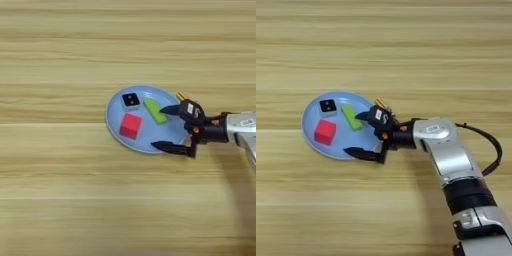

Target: Move the objects on the table

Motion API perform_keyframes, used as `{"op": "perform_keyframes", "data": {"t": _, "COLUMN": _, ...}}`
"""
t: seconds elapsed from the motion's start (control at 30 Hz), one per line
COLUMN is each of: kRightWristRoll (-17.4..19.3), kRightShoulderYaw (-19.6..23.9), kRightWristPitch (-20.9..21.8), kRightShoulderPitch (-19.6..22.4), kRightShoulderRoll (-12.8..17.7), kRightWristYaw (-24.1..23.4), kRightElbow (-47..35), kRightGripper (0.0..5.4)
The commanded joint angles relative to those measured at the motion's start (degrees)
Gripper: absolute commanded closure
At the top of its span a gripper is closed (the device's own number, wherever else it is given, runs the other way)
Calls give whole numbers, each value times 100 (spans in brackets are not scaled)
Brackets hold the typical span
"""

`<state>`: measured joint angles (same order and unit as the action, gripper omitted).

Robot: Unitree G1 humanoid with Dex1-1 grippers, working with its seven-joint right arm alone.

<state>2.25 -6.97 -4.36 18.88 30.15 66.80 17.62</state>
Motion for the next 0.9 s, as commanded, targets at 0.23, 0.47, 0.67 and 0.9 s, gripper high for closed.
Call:
{"op": "perform_keyframes", "data": {"t": 0.23, "kRightWristRoll": 78, "kRightShoulderYaw": 32, "kRightWristPitch": 119, "kRightShoulderPitch": 210, "kRightShoulderRoll": 328, "kRightWristYaw": 55, "kRightElbow": -393, "kRightGripper": 5}}
{"op": "perform_keyframes", "data": {"t": 0.47, "kRightWristRoll": 113, "kRightShoulderYaw": 12, "kRightWristPitch": 191, "kRightShoulderPitch": 99, "kRightShoulderRoll": 392, "kRightWristYaw": 262, "kRightElbow": -508, "kRightGripper": 5}}
{"op": "perform_keyframes", "data": {"t": 0.67, "kRightWristRoll": 114, "kRightShoulderYaw": 14, "kRightWristPitch": 226, "kRightShoulderPitch": 66, "kRightShoulderRoll": 410, "kRightWristYaw": 352, "kRightElbow": -542, "kRightGripper": 5}}
{"op": "perform_keyframes", "data": {"t": 0.9, "kRightWristRoll": 113, "kRightShoulderYaw": 20, "kRightWristPitch": 250, "kRightShoulderPitch": 17, "kRightShoulderRoll": 447, "kRightWristYaw": 425, "kRightElbow": -595, "kRightGripper": 5}}
